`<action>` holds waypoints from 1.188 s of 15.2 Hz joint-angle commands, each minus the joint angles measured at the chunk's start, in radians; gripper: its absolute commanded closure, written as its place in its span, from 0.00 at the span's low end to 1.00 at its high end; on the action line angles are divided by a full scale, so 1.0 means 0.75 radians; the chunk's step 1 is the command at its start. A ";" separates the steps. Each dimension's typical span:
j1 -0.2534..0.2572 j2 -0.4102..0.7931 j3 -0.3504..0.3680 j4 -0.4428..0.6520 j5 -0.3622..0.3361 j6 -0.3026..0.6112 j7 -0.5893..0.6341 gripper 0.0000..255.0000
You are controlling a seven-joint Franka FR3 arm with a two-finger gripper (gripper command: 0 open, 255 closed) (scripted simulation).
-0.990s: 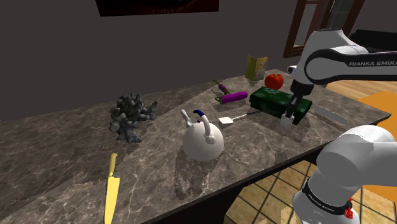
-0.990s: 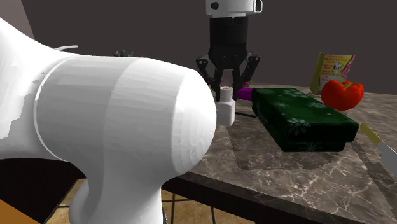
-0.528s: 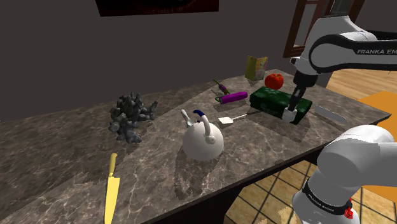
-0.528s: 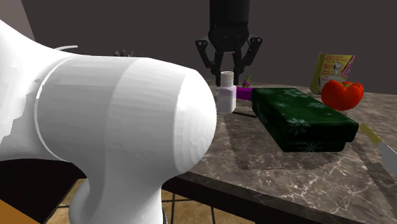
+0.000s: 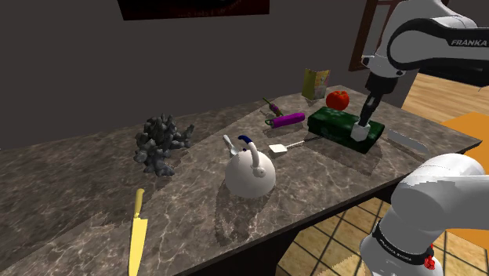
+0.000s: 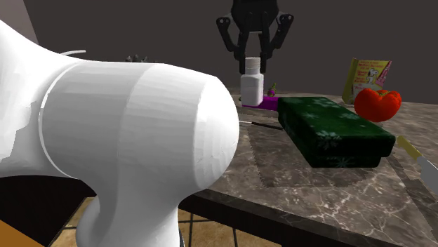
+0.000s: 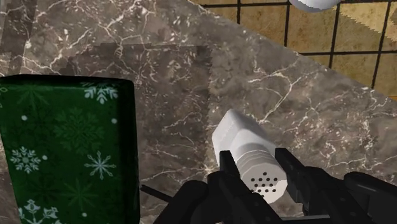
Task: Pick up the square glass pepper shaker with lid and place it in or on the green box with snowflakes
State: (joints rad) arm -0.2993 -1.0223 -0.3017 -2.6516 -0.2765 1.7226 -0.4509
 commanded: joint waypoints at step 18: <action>0.157 0.784 -0.404 0.715 0.042 0.134 -0.347 1.00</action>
State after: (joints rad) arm -0.1924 -0.4788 -0.5796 -2.1602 -0.2585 1.8210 -0.6857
